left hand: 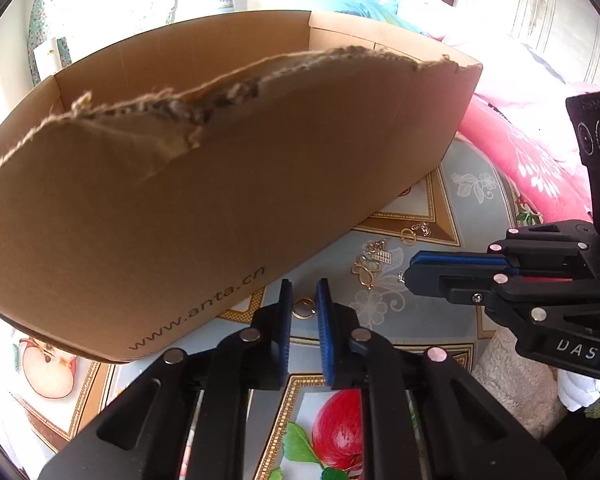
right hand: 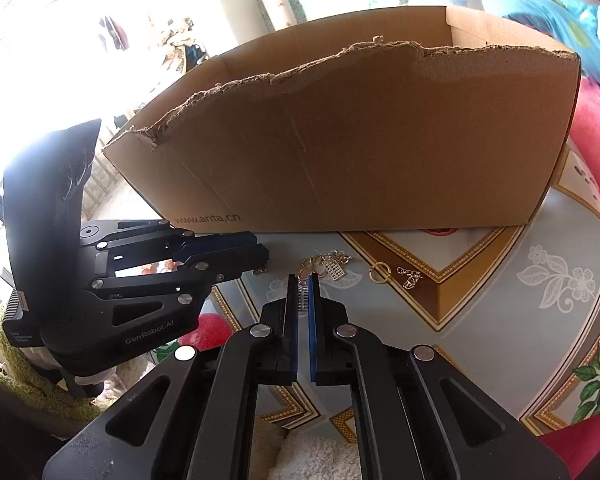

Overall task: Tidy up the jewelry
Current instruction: 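Lift the ring and clasp with both tools toward the box opening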

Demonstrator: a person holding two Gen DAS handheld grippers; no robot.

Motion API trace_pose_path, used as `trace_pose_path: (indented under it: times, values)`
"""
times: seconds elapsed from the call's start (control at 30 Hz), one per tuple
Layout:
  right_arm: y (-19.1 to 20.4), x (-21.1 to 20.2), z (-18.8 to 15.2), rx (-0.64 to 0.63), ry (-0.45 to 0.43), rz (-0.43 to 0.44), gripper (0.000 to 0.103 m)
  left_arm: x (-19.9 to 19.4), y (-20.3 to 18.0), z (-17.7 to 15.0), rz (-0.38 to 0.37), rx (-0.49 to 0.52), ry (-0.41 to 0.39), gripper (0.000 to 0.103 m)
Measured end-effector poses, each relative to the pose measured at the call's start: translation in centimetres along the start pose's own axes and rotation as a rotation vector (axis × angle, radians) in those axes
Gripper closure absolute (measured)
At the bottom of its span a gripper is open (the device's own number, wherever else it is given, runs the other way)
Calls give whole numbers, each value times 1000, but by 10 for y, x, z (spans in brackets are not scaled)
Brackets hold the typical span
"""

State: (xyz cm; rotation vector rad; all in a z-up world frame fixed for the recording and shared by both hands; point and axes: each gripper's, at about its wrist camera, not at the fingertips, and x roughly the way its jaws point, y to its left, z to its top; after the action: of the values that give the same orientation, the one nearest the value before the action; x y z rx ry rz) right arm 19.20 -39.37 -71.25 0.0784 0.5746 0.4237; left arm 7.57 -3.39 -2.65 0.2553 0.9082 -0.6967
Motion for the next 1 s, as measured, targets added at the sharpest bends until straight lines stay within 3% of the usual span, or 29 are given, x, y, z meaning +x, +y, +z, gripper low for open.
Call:
trace_pose_path:
  times: [0.2, 0.27, 0.53, 0.6, 0.67, 1.0]
  values:
    - [-3, -1, 2, 2, -3, -6, 101, -2, 2, -3, -4, -4, -9, 93]
    - [-2, -3, 1, -2, -7, -11, 101, -3, 2, -4, -5, -9, -12, 103]
    - [3, -15, -5, -15, -34, -20, 101, -17, 10, -10, -19, -57, -29, 103]
    - [5, -17, -6, -16, -39, -21, 101, -20, 10, -10, -31, -57, -29, 101]
    - [6, -18, -7, -15, -42, -20, 101, -19, 8, -11, -23, -45, -17, 91]
    - [1, -22, -7, -22, -49, -8, 101, -9, -7, -5, 43, 40, 17, 87]
